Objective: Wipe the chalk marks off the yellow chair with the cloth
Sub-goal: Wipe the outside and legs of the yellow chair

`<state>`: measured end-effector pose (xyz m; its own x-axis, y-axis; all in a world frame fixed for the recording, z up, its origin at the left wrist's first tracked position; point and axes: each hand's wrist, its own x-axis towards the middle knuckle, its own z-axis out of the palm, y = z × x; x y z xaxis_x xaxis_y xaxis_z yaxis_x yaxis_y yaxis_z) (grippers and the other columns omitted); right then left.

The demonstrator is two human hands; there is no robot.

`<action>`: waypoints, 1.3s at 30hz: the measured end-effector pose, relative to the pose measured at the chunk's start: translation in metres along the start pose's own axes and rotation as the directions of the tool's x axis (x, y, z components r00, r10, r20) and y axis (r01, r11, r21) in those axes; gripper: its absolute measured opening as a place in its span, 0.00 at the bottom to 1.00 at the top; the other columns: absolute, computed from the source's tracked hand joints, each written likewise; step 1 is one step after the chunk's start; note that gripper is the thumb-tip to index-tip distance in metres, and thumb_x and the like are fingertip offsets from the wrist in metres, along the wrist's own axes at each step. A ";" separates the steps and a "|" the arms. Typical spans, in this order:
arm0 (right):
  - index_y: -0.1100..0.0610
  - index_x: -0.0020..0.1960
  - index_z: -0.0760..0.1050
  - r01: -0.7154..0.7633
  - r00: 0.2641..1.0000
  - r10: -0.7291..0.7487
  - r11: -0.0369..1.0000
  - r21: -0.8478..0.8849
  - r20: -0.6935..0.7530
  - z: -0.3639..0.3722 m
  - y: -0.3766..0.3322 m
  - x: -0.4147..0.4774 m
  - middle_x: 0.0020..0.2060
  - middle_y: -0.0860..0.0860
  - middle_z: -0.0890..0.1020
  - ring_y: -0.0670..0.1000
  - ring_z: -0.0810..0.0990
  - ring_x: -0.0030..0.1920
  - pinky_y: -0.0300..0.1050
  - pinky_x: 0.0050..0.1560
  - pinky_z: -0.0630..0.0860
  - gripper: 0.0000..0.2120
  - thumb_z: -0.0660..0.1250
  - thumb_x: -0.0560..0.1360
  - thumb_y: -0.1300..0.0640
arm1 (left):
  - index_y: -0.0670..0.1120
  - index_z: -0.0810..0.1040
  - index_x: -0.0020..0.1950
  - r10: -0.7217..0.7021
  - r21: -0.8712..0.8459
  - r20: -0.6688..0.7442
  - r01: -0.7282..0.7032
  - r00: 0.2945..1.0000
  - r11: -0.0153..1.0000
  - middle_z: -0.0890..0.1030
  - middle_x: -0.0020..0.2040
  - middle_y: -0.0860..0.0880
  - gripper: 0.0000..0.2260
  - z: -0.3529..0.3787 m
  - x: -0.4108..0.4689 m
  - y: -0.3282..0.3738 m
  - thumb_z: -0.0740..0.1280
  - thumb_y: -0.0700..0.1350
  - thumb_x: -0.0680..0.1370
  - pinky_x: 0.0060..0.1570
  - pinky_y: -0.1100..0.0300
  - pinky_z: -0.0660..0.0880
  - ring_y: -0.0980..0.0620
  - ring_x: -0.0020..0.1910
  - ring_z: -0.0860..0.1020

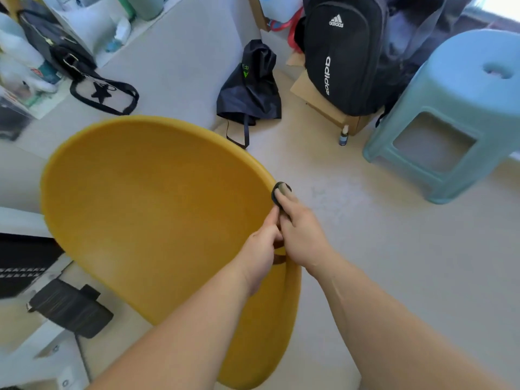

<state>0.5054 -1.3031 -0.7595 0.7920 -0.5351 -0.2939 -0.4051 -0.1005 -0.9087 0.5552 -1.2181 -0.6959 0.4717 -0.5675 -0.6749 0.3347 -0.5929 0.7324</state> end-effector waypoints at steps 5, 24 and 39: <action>0.47 0.83 0.53 -0.016 1.000 0.021 0.955 -0.295 0.015 -0.022 -0.016 0.006 0.83 0.43 0.53 0.51 0.50 0.82 0.50 0.81 0.52 0.34 0.56 0.80 0.64 | 0.73 0.68 0.67 -0.048 -0.135 0.089 0.060 0.995 0.989 0.79 0.63 0.62 0.27 0.006 0.026 0.017 0.52 0.47 0.73 0.62 0.43 0.75 0.52 0.63 0.77; 0.43 0.79 0.64 -0.299 0.912 -0.058 0.581 -0.757 -0.405 0.086 -0.087 0.108 0.76 0.45 0.69 0.61 0.64 0.72 0.64 0.73 0.56 0.22 0.55 0.85 0.50 | 0.59 0.45 0.79 0.476 0.980 -0.056 -0.043 0.877 0.194 0.44 0.81 0.45 0.36 -0.291 0.079 0.035 0.61 0.61 0.77 0.76 0.43 0.52 0.41 0.78 0.49; 0.47 0.70 0.77 0.182 0.834 -0.546 0.409 -0.894 -0.080 0.128 -0.093 0.220 0.58 0.51 0.79 0.57 0.71 0.54 0.55 0.56 0.65 0.23 0.71 0.77 0.61 | 0.58 0.67 0.71 0.578 0.972 -0.114 -0.028 0.808 0.232 0.71 0.67 0.50 0.22 -0.357 0.178 0.063 0.61 0.61 0.78 0.70 0.34 0.59 0.44 0.68 0.66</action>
<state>0.7761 -1.3038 -0.7777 0.8451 -0.4588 0.2744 -0.4303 -0.8884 -0.1599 0.9512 -1.1519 -0.7379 0.6679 -0.7358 -0.1113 -0.7289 -0.6770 0.1018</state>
